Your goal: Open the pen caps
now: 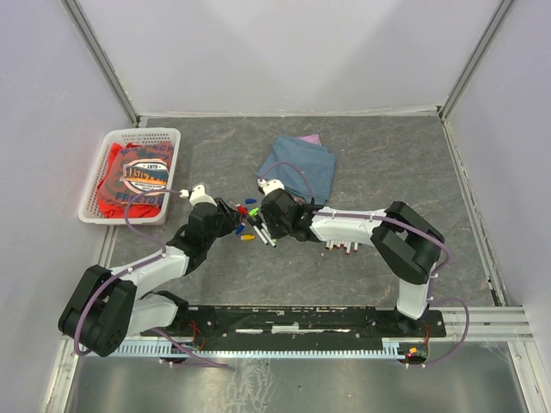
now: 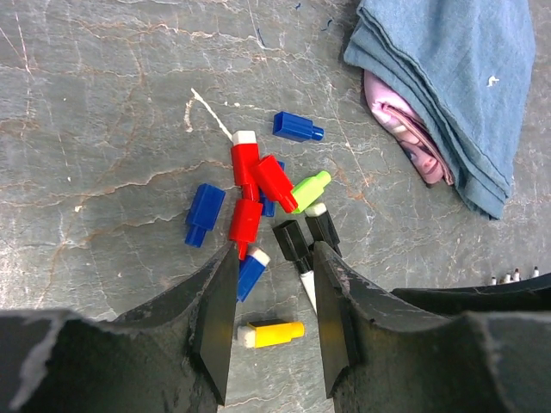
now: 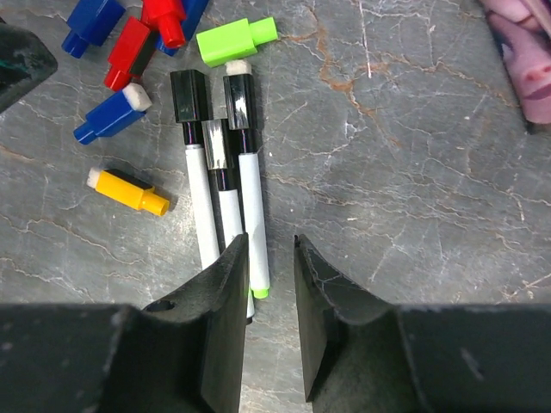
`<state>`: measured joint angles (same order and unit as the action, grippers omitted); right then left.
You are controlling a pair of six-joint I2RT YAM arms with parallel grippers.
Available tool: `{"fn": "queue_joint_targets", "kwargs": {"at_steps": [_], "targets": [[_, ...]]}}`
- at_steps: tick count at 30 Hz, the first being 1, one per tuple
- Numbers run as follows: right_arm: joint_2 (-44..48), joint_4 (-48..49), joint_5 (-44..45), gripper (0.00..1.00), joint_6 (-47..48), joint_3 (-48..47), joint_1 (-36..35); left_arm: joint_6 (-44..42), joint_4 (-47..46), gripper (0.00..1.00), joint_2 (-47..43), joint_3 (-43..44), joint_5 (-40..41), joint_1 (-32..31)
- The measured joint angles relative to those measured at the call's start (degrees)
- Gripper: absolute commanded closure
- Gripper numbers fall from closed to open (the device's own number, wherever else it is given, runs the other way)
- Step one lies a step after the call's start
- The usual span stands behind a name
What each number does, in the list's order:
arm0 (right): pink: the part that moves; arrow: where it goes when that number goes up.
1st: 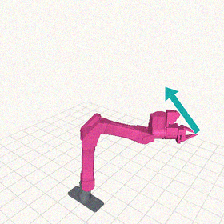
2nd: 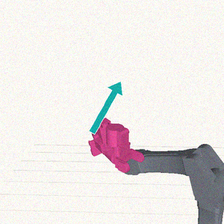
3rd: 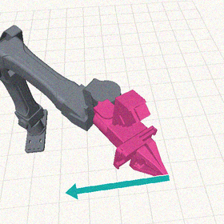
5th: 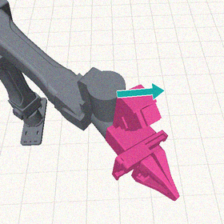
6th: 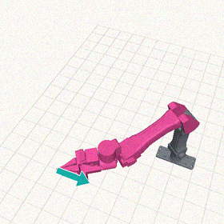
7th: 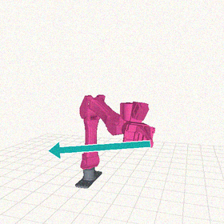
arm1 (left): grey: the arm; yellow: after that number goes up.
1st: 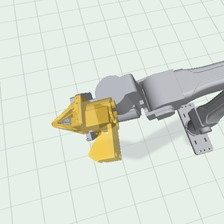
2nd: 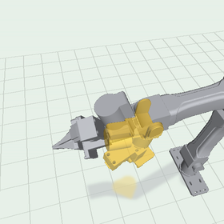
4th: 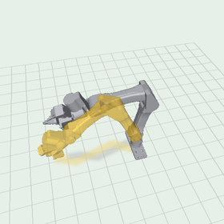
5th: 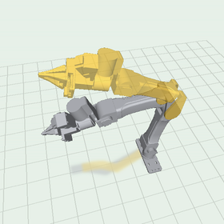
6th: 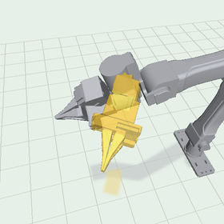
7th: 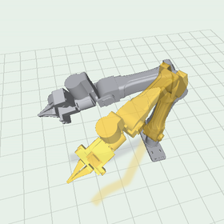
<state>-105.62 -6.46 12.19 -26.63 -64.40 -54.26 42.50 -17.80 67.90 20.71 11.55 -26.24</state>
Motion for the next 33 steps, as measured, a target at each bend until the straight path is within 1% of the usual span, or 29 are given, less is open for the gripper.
{"fn": "queue_joint_targets", "kwargs": {"at_steps": [9,23,26,30,33], "targets": [[-2.9,0.0,-0.6,0.67,0.4,-1.4,0.0,0.0,-0.7,0.53,-0.5,-0.5,-0.3,0.0],[-4.4,-0.2,-0.3,0.68,1.3,-2.2,-0.2,0.0,-1.3,0.53,-0.6,-0.9,-1.2,0.0],[-5.0,-0.5,0.3,0.72,1.7,-3.0,-0.5,0.0,-1.4,0.53,-0.6,-0.9,-1.2,0.0],[-5.3,-1.1,1.3,0.85,2.3,-3.4,-1.1,0.0,-1.6,0.52,-0.6,-0.9,-1.5,0.0],[-5.4,-1.4,1.8,0.9,2.3,-3.6,-1.3,0.0,-1.6,0.5,-0.6,-0.9,-1.7,0.0]]}}
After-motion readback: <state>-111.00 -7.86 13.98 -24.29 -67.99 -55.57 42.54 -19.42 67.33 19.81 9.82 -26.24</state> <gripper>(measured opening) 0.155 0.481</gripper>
